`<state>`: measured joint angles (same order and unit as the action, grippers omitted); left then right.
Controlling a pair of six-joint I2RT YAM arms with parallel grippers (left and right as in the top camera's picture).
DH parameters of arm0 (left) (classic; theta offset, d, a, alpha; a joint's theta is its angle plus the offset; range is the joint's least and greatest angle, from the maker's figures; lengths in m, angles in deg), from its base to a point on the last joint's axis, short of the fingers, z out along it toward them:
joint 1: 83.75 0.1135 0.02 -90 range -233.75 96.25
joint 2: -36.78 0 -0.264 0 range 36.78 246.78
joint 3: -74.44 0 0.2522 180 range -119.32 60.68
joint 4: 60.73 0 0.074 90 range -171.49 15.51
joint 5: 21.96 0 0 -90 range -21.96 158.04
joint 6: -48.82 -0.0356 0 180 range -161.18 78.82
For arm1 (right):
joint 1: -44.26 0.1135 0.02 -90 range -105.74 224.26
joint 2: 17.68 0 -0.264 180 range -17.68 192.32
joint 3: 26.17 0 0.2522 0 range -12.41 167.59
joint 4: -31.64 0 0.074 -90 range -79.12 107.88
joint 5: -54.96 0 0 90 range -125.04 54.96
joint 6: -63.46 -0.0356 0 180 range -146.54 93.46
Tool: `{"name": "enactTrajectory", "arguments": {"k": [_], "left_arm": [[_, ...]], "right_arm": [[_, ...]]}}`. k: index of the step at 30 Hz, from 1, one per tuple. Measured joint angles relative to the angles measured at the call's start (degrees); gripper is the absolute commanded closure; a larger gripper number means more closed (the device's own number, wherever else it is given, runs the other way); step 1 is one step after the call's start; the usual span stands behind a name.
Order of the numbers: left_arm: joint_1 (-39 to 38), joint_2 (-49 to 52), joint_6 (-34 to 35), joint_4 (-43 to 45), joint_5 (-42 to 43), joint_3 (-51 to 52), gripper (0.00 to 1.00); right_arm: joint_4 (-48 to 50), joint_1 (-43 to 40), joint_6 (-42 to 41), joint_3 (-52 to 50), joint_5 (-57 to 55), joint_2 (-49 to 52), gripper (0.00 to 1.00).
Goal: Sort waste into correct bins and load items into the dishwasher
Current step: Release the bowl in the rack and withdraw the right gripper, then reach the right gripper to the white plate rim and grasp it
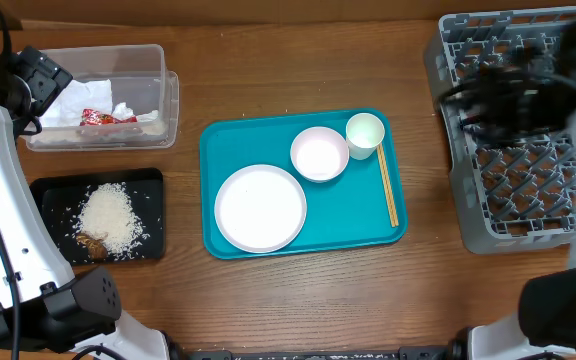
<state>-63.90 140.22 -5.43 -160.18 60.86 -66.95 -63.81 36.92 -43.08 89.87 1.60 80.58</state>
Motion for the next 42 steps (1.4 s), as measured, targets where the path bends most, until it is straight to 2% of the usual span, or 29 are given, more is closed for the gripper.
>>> {"name": "enactTrajectory", "arguments": {"k": [4,10,11,12,16,19,21,24,29,35,42], "left_arm": [[0.0,0.0,0.0,0.0,0.0,0.0,0.00],[0.0,0.0,0.0,0.0,0.0,0.0,0.00],[0.0,0.0,0.0,0.0,0.0,0.0,0.00],[0.0,0.0,0.0,0.0,0.0,0.0,0.00],[0.0,0.0,0.0,0.0,0.0,0.0,0.00],[0.0,0.0,0.0,0.0,0.0,0.0,0.00],[0.0,0.0,0.0,0.0,0.0,0.0,0.00],[0.0,0.0,0.0,0.0,0.0,0.0,0.00],[0.0,0.0,0.0,0.0,0.0,0.0,0.00],[0.0,0.0,0.0,0.0,0.0,0.0,0.00],[0.0,0.0,0.0,0.0,0.0,0.0,0.00]], "right_arm": [[-2.7,12.7,1.4,0.0,-5.9,0.0,0.33],[-3.9,33.2,1.7,0.0,-15.1,0.0,0.23],[-3.7,36.2,1.1,0.0,-16.7,0.0,0.20],[-3.5,39.6,0.3,0.0,-18.4,0.1,0.00],[-3.2,51.5,-10.6,0.0,-30.3,1.2,0.00],[-3.2,57.3,-19.1,0.0,-38.2,3.1,0.00],[-2.8,59.1,-22.9,0.0,-41.3,4.5,0.01],[-0.6,60.4,-27.7,-0.7,-44.4,7.2,0.11],[4.6,60.3,-31.5,-4.6,-46.4,10.6,0.21],[6.9,60.2,-34.2,-8.9,-47.2,13.3,0.23],[18.5,58.5,-34.9,-18.3,-46.0,13.4,0.31]]}}
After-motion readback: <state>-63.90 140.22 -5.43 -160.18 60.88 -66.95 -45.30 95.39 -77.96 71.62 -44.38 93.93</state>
